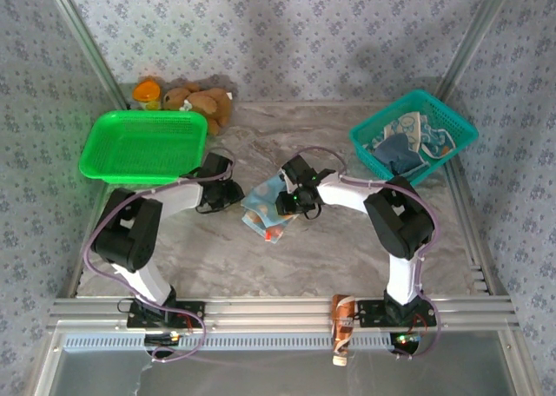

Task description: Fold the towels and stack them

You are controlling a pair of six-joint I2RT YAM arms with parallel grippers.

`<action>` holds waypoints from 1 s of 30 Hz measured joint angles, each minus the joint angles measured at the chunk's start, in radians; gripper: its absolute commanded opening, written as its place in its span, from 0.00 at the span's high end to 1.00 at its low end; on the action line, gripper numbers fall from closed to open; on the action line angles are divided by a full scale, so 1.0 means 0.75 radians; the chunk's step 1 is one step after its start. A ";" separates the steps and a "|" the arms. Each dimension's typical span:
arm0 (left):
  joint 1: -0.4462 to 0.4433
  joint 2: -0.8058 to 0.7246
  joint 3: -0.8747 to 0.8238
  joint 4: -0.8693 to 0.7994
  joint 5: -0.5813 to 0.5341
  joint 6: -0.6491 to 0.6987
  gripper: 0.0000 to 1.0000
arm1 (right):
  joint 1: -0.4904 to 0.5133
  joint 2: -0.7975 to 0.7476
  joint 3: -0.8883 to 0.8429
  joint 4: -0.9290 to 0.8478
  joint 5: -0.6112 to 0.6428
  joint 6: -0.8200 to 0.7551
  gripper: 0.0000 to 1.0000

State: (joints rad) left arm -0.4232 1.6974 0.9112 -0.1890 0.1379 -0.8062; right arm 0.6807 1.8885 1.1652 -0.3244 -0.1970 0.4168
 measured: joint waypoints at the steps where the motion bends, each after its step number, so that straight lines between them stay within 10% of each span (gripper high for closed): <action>1: -0.008 0.003 0.000 0.002 0.006 0.004 0.62 | 0.000 0.000 0.000 0.000 -0.001 0.000 0.66; 17: -0.098 0.102 0.140 -0.211 -0.179 0.084 0.87 | -0.007 -0.001 0.000 -0.001 -0.001 -0.011 0.65; 30: -0.023 -0.031 0.022 -0.287 -0.263 0.117 0.58 | -0.028 -0.003 -0.003 -0.011 -0.012 -0.025 0.65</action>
State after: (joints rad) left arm -0.4408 1.6745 0.9276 -0.4042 -0.0597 -0.7181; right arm 0.6598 1.8862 1.1629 -0.3325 -0.2058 0.3981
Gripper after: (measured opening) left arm 0.398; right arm 0.353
